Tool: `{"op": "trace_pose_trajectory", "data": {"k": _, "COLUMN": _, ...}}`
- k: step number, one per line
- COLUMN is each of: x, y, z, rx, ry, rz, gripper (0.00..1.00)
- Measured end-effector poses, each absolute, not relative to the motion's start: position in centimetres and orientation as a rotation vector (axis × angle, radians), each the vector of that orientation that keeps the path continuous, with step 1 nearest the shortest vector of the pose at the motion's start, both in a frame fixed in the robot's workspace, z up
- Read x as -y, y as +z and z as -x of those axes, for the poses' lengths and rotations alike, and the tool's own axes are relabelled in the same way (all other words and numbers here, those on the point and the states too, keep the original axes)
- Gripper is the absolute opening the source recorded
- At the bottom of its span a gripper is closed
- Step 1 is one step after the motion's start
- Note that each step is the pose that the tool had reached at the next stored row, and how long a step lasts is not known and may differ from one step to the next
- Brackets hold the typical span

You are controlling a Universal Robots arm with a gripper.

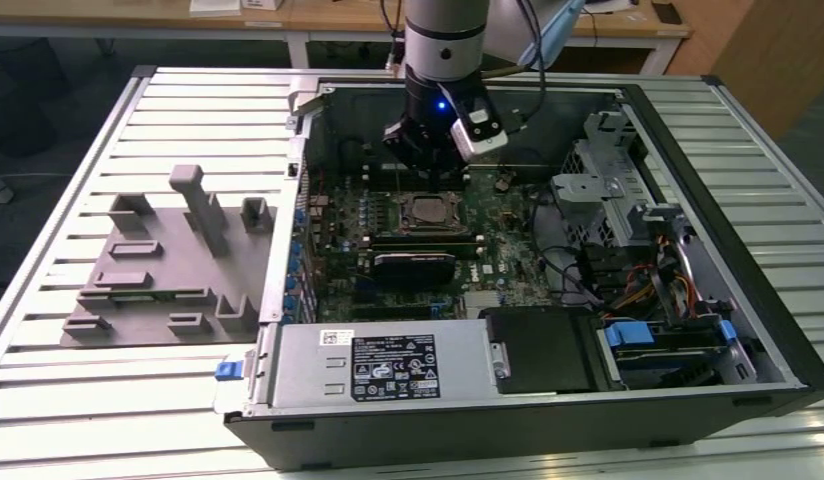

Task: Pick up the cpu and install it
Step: 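Install the first cpu locking lever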

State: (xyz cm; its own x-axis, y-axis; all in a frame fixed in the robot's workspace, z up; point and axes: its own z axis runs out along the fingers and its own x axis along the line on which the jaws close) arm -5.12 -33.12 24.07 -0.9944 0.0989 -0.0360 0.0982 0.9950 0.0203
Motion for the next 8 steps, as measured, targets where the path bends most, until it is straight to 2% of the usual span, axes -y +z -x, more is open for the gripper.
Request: {"op": "trace_pose_trajectory", "data": {"k": 8, "x": 33.12, "y": 24.1, "z": 5.17, "rx": -3.101, "ry": 0.028, "rz": -0.153, "gripper": 0.11}}
